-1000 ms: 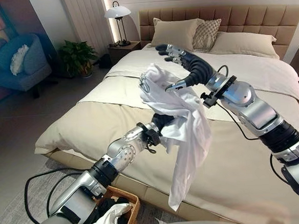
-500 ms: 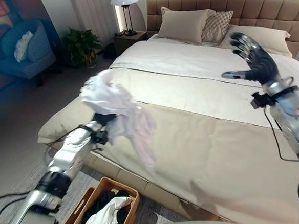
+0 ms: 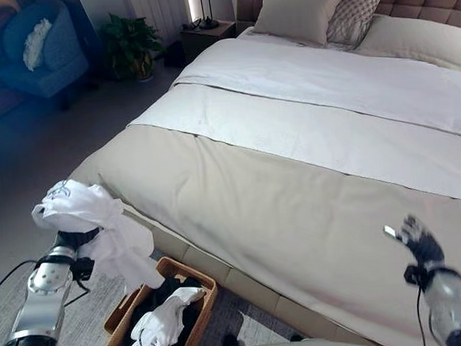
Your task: Pick up clothes into the bucket
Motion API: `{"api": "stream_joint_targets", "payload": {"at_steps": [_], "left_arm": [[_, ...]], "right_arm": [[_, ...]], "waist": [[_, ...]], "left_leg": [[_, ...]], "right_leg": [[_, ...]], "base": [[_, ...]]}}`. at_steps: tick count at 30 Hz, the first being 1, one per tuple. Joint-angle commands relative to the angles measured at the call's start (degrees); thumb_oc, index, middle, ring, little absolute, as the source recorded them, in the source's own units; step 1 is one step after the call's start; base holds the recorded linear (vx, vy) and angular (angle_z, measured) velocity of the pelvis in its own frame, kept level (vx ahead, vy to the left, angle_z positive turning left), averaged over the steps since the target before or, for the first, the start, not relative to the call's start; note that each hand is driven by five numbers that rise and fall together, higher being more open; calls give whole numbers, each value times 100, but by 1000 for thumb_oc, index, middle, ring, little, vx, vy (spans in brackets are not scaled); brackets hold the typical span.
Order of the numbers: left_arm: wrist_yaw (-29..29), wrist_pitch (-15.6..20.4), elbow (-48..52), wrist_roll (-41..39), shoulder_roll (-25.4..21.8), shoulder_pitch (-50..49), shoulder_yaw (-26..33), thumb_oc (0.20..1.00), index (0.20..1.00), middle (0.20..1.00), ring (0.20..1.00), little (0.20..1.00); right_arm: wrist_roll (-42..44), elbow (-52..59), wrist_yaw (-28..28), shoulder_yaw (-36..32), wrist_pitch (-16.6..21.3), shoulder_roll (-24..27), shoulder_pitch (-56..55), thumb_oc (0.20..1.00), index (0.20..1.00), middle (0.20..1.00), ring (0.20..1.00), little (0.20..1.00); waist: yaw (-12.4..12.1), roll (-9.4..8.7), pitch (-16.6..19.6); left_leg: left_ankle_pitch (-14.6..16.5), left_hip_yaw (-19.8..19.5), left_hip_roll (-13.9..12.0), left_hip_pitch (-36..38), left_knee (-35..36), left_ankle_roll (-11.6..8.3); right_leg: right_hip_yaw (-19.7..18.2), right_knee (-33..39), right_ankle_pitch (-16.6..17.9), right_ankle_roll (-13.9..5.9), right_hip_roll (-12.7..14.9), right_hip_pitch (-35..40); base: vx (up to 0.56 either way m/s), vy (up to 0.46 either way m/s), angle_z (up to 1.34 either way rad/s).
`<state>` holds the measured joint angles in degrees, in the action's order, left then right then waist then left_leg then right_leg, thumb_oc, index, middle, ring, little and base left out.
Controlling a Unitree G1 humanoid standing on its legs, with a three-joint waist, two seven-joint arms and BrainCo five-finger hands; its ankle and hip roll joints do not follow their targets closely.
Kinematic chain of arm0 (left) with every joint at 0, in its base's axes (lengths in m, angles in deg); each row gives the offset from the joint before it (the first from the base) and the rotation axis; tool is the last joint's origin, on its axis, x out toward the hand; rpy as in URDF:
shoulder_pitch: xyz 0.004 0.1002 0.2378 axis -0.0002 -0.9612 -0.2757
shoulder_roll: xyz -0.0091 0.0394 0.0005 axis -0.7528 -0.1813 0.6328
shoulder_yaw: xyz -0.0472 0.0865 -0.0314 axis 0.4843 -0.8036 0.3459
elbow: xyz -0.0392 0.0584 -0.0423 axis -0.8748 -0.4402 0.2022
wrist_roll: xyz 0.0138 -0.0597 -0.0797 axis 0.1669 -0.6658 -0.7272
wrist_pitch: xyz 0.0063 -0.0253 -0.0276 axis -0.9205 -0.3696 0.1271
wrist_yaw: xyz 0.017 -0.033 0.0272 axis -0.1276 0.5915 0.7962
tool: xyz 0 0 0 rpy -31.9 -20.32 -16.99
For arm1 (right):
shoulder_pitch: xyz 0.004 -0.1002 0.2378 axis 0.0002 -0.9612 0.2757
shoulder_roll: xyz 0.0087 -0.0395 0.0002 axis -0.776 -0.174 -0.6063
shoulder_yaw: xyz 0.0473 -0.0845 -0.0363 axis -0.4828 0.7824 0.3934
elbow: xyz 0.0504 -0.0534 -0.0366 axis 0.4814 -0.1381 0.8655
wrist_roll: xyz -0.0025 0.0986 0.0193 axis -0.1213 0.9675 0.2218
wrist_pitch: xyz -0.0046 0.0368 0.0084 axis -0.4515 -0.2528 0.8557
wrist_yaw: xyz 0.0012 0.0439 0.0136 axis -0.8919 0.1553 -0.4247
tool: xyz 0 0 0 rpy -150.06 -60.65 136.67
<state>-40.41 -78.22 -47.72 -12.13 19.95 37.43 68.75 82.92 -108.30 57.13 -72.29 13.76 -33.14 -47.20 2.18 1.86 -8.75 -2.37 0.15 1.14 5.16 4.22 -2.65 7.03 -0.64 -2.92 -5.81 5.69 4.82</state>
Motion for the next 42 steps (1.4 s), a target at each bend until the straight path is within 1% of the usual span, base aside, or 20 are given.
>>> {"api": "stream_joint_targets", "payload": {"at_steps": [1,4,6,7,11,14,15,19,20,21,22,23,24,25,26,29,31,32,39,42], "left_arm": [[584,508,199,-56,86,242,505,200,200,200,200,200],[805,599,23,-360,405,235,488,200,200,200,200,200],[870,616,-71,-409,432,248,458,200,200,200,200,200],[1058,676,-321,-558,522,363,364,200,200,200,200,200],[1357,785,-506,-623,555,506,253,200,200,200,200,200],[1868,866,-547,-505,492,702,31,200,200,200,200,200],[1869,869,-553,-506,491,709,28,200,200,200,200,200],[2281,883,-729,-475,277,1330,-346,200,200,200,200,200],[2325,860,-714,-455,204,1412,-417,200,200,200,200,200],[2394,850,-801,-441,99,1629,-498,200,200,200,200,200],[2466,841,-812,-422,-7,1766,-579,200,200,200,200,200],[2466,841,-813,-423,-7,1769,-579,200,200,200,200,200],[2549,816,-833,-378,-219,1981,-684,200,200,200,200,200],[2549,816,-835,-378,-219,1984,-685,200,200,200,200,200],[2622,773,-763,-352,-428,2123,-775,200,200,200,200,200],[2661,757,-868,-435,-654,2405,-895,200,200,200,200,200],[2654,761,-887,-503,-705,2508,-937,200,200,200,200,200],[2684,732,-849,-524,-870,2606,-1010,200,200,200,200,200],[2692,561,-947,-479,-1118,2939,-1232,200,200,200,200,200],[2748,509,-1051,-519,-1070,2980,-1230,200,200,200,200,200]], "right_arm": [[-666,-132,-140,504,193,110,276,1000,1000,1000,1000,1000],[-1057,-670,-196,788,152,54,320,1000,1000,1000,1000,1000],[-1112,-721,-243,809,175,62,325,1000,1000,1000,1000,1000],[-1268,-1011,-407,907,182,36,372,1000,1000,1000,1000,1000],[-1444,-826,-515,1093,266,111,416,1000,1000,1000,1000,1000],[-1397,-728,-783,1285,443,217,538,1000,1000,1000,1000,1000],[-1397,-731,-783,1284,445,217,541,1000,1000,1000,1000,1000],[-1239,-613,-1127,1419,620,334,851,1000,1000,1000,1000,1000],[-1189,-573,-1174,1427,641,350,862,1000,1000,1000,1000,1000],[-1147,-539,-1246,1445,691,351,910,1000,1000,1000,1000,1000],[-1073,-527,-1300,1455,735,362,954,1000,1000,1000,1000,1000],[-1073,-528,-1300,1454,735,361,955,1000,1000,1000,1000,1000],[-911,-488,-1380,1472,793,351,1015,1000,1000,1000,1000,1000],[-911,-488,-1380,1471,793,350,1016,1000,1000,1000,1000,1000],[-833,-462,-1485,1516,848,341,1017,1000,1000,1000,1000,1000],[-730,-466,-1546,1614,894,291,1091,1000,1000,1000,1000,1000],[-689,-466,-1545,1649,896,293,1108,1000,1000,1000,1000,1000],[-627,-483,-1580,1700,918,291,1143,1000,1000,1000,1000,1000],[-468,-436,-1586,1928,940,217,1202,1000,1000,1000,1000,1000],[-387,-345,-1583,2021,970,197,1232,1000,1000,1000,1000,1000]], "waist": [[51,-178,-221],[87,-172,-596],[104,-171,-667],[135,-198,-913],[183,-277,-1173],[190,-375,-1510],[188,-375,-1500],[238,-468,-1935],[250,-478,-2006],[271,-493,-2093],[293,-505,-2101],[292,-505,-2101],[321,-547,-2104],[320,-547,-2104],[347,-572,-2104],[369,-630,-2104],[370,-648,-2104],[374,-675,-2104],[370,-806,-2104],[365,-885,-2104]], "left_leg": [[678,-183,124,-570,-1033,94],[755,-211,197,-1002,-1429,145],[740,-207,220,-1157,-1527,162],[822,-223,264,-1490,-1862,197],[877,-186,244,-2095,-2341,220],[940,-216,200,-2862,-2844,245],[943,-214,201,-2880,-2854,246],[951,-281,229,-3839,-3382,246],[1139,-324,227,-3923,-3524,225],[1166,-329,228,-4127,-3674,220],[1179,-342,246,-4392,-3807,219],[1180,-342,246,-4395,-3810,219],[1217,-363,244,-4821,-4052,212],[1218,-362,244,-4824,-4055,212],[1243,-386,235,-5230,-4240,197],[1298,-403,214,-5774,-4534,194],[1307,-406,203,-5925,-4599,191],[1325,-453,193,-6212,-4724,187],[1353,-576,187,-6919,-4969,188],[1349,-605,181,-7086,-5015,193]], "right_leg": [[95,-1044,8,-129,336,-908],[-11,-1434,-65,-91,391,-1334],[-44,-1512,-50,-75,402,-1468],[-138,-1754,-101,-34,437,-1744],[-249,-2017,-88,13,491,-2256],[-328,-2492,-181,59,472,-3010],[-330,-2503,-184,59,473,-3030],[-317,-2943,-220,77,536,-3852],[-345,-3096,-395,50,525,-3931],[-340,-3205,-410,56,546,-4113],[-342,-3319,-423,61,548,-4363],[-343,-3322,-424,61,548,-4367],[-349,-3514,-448,78,541,-4768],[-351,-3517,-449,78,541,-4771],[-365,-3702,-482,89,537,-5152],[-366,-3945,-522,97,535,-5675],[-351,-4000,-538,99,543,-5811],[-319,-4110,-556,94,554,-6073],[-256,-4265,-585,99,548,-6713],[-211,-4306,-589,106,546,-6862]], "base": [[-185,63,4],[-138,55,1],[-94,44,2],[-128,24,1],[-104,16,-1],[-139,7,-9],[-153,-6,-7],[-128,-5,8],[-35,0,12],[-22,8,11],[-75,20,8],[-78,22,8],[-48,16,3],[-81,7,3],[-42,-7,2],[-34,-12,8],[-6,-10,3],[0,0,0],[5,-22,4],[16,-16,5]]}}
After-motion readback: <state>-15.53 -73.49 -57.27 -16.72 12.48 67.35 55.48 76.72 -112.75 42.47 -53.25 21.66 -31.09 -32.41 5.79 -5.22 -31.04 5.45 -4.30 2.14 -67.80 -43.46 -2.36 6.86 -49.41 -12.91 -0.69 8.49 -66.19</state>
